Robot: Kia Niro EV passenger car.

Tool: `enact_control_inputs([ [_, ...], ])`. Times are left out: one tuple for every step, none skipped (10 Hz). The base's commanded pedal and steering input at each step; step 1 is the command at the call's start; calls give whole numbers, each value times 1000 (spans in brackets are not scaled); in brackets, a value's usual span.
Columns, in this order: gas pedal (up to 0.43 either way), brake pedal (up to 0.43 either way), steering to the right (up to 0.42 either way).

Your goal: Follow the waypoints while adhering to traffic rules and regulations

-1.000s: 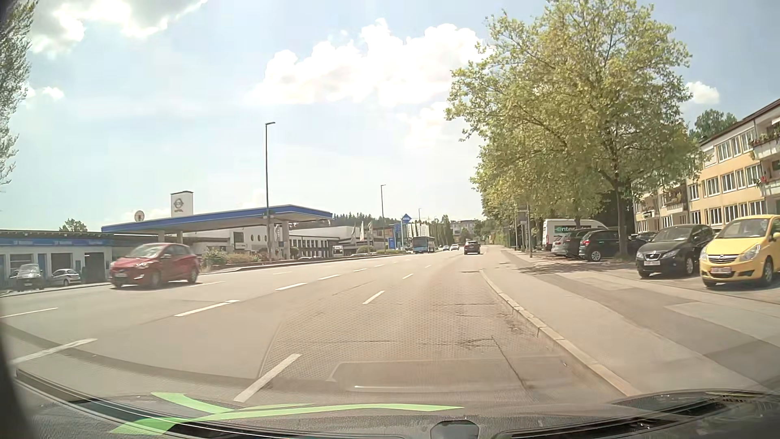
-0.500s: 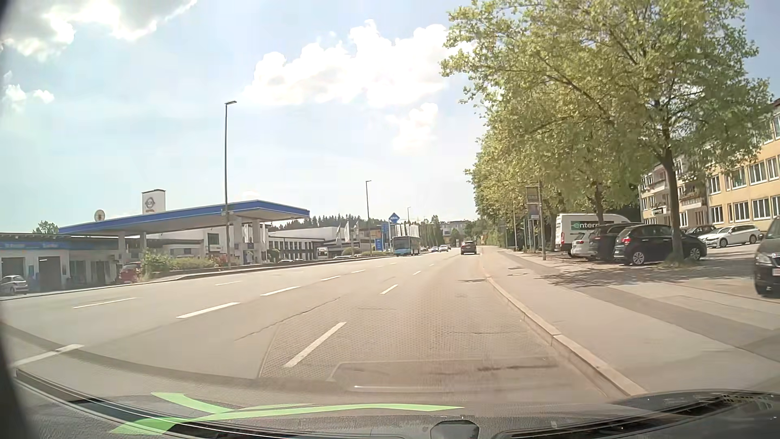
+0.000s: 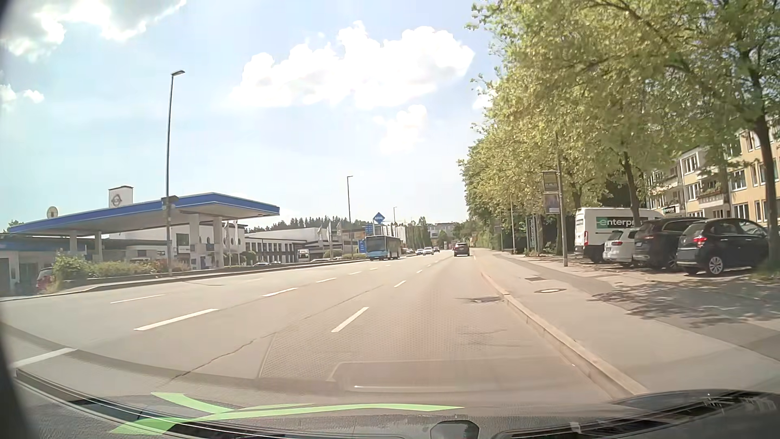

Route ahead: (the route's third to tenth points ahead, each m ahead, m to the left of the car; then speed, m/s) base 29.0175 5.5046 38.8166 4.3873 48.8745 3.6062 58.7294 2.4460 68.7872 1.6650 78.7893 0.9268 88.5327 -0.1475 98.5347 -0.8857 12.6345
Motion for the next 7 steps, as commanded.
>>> enact_control_inputs([
  [177,0,16],
  [177,0,16],
  [177,0,15],
  [177,0,15],
  [177,0,14],
  [177,0,14],
  [177,0,13],
])
